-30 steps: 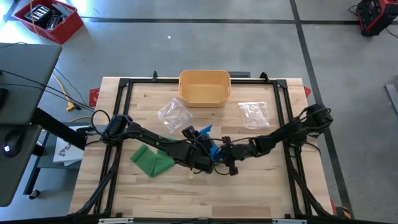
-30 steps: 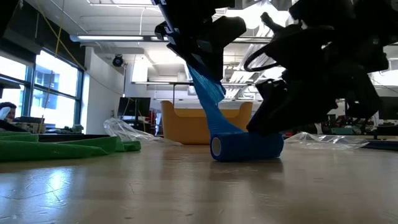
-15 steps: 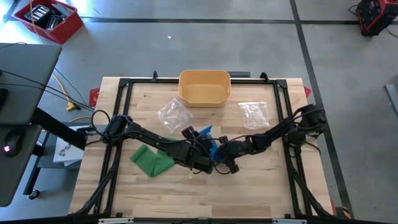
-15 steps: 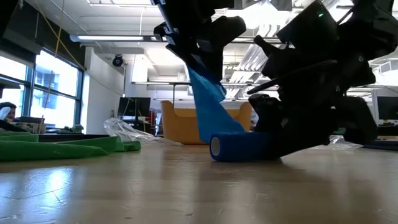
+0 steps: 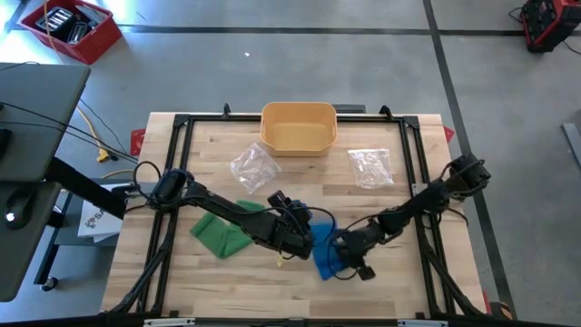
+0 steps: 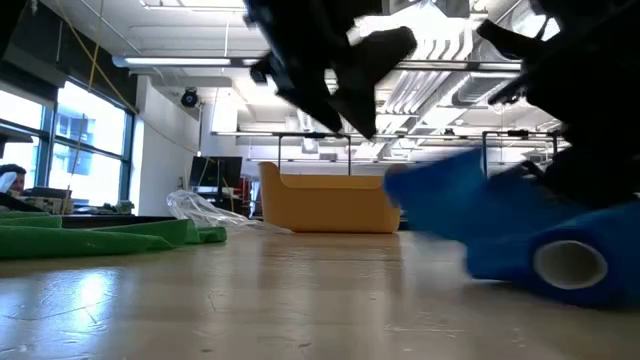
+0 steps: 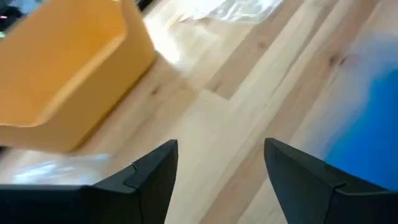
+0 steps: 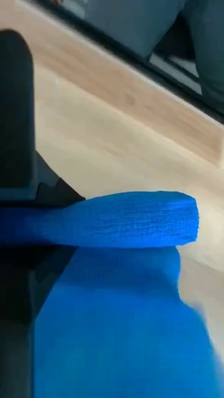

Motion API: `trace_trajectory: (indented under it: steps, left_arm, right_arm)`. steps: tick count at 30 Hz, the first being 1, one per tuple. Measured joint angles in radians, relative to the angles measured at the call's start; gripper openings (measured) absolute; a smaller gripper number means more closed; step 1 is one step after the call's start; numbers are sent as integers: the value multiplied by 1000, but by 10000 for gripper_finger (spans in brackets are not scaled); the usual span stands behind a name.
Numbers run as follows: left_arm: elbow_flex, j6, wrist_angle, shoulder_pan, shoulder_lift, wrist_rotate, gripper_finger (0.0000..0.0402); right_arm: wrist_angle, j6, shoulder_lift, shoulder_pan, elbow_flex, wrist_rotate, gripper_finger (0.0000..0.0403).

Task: Roll bandage
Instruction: Roll the blue bandage

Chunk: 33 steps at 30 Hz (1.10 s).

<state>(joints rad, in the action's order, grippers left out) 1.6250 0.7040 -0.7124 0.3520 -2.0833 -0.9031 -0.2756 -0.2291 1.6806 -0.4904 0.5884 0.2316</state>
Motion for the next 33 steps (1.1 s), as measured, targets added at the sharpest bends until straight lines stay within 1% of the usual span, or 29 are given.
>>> trace_trajectory:
  steps: [2, 4, 8, 11, 14, 17, 21, 24, 26, 28, 30, 31, 33]
  left_arm:
    - [-68, -6, 116, -7, -2, 14, 235]
    - [-128, 17, 164, -19, -4, 44, 238]
    - [-198, 137, 157, -44, -5, 111, 251]
    - [-215, 172, 129, -46, -5, 138, 256]
    - [-212, 111, 182, -8, 1, 129, 257]
    - [-211, 51, 280, 54, 4, 124, 256]
    - [-211, 39, 431, 157, 5, 63, 248]
    - [-211, -25, 589, 231, 2, 35, 240]
    - [-211, -87, 694, 275, -1, 12, 234]
    - [-210, -165, 809, 311, -17, -1, 226]
    - [-209, -283, 906, 339, -37, -25, 216]
    - [-195, -366, 938, 347, -49, -27, 210]
    - [-139, -537, 959, 361, -79, -25, 198]
  right_arm:
    - [4, -35, 2, -24, 0, 0, 48]
    - [7, -58, 3, -50, 0, -24, 42]
    - [7, -85, 2, -74, 0, -59, 35]
    - [6, -85, 0, -76, 0, -68, 40]
    - [-2, -84, -5, -73, 0, -59, 43]
    - [-5, -84, -32, -71, -1, -41, 41]
    - [9, -79, -86, -71, -1, -36, 38]
    - [17, -53, -121, -60, 0, -36, 40]
    - [23, -51, -136, -46, 0, -35, 40]
    - [19, -51, -154, -30, 0, -12, 40]
    - [18, -60, -174, -11, 0, 17, 40]
    - [19, -63, -187, -1, 0, 31, 40]
    - [13, -70, -219, 18, 0, 58, 40]
